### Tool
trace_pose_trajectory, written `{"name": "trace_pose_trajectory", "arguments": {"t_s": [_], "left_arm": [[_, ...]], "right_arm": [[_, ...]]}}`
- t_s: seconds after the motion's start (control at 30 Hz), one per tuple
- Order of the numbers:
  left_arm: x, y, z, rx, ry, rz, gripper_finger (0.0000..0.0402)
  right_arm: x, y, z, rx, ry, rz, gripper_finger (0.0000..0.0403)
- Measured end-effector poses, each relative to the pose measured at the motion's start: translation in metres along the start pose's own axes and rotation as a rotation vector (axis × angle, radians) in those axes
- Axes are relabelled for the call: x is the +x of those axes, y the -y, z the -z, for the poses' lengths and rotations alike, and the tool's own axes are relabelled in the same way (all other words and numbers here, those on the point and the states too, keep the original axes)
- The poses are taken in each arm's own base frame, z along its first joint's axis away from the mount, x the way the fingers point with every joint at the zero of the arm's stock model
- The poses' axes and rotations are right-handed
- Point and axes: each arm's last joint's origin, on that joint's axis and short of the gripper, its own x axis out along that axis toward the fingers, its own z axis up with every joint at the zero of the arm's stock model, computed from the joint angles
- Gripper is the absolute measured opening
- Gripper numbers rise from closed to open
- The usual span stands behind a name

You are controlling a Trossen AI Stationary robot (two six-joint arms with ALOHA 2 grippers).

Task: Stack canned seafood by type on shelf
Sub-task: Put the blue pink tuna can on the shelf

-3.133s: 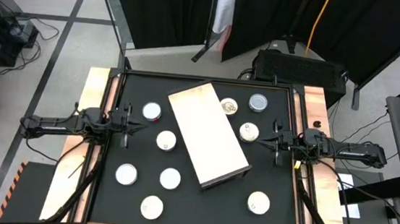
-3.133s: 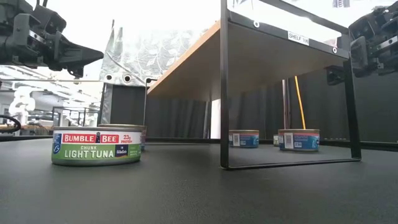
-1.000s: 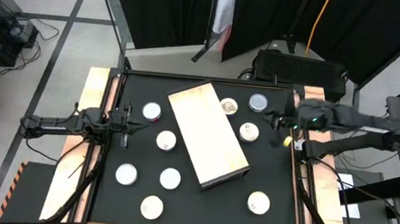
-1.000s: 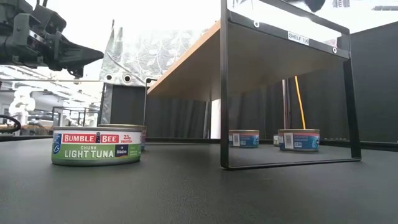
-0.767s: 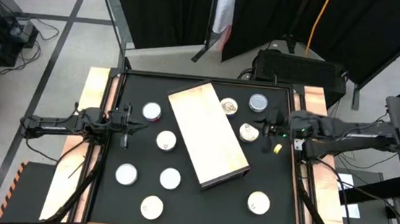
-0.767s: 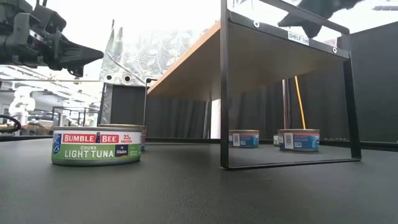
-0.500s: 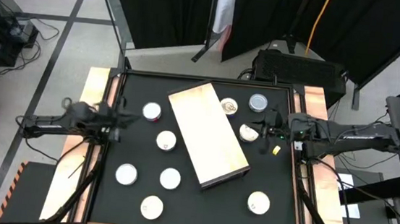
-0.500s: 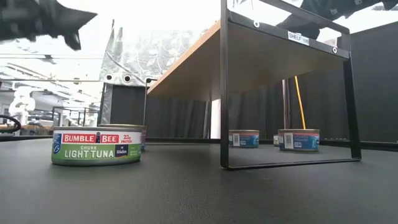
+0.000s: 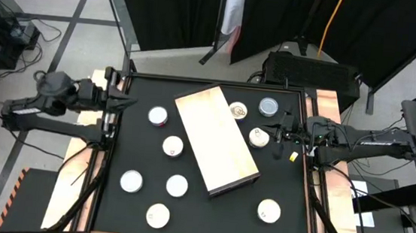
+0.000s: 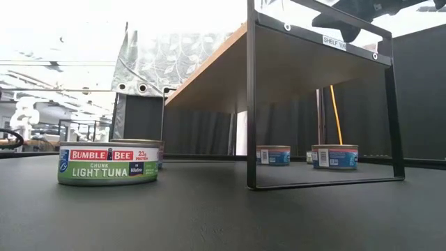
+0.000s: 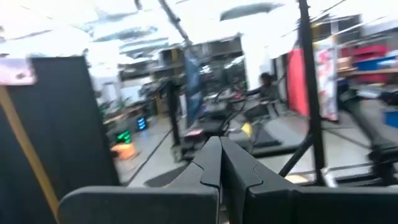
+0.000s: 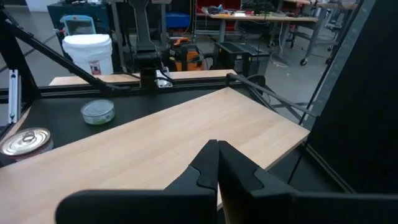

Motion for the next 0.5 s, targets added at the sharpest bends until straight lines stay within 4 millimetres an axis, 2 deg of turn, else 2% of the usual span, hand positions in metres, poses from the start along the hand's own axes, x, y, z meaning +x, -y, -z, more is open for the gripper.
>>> {"name": "trace_pose_trajectory", "arguments": {"t_s": [0.07,0.13,0.3,0.4,0.5], "left_arm": [[0.013,-0.002,-0.007,-0.015,-0.022,0.039,0.0002],[0.025,-0.002,-0.002,-0.058,-0.1,0.059,0.0002],[0.048,0.005,0.035,-0.183,-0.344,0.125,0.0002],[0.054,0.014,0.054,-0.266,-0.414,0.174,0.0002],[0.054,0.024,0.075,-0.275,-0.496,0.162,0.0002]], "right_arm": [[0.0,0.0,0.0,-0.008,0.002,0.0,0.0],[-0.001,0.0,-0.001,-0.007,0.006,0.0,0.0],[-0.004,0.001,-0.002,-0.004,0.017,-0.001,0.0],[-0.005,0.001,-0.002,-0.002,0.022,-0.001,0.0],[-0.006,0.001,-0.003,-0.006,0.025,-0.002,0.0]]}}
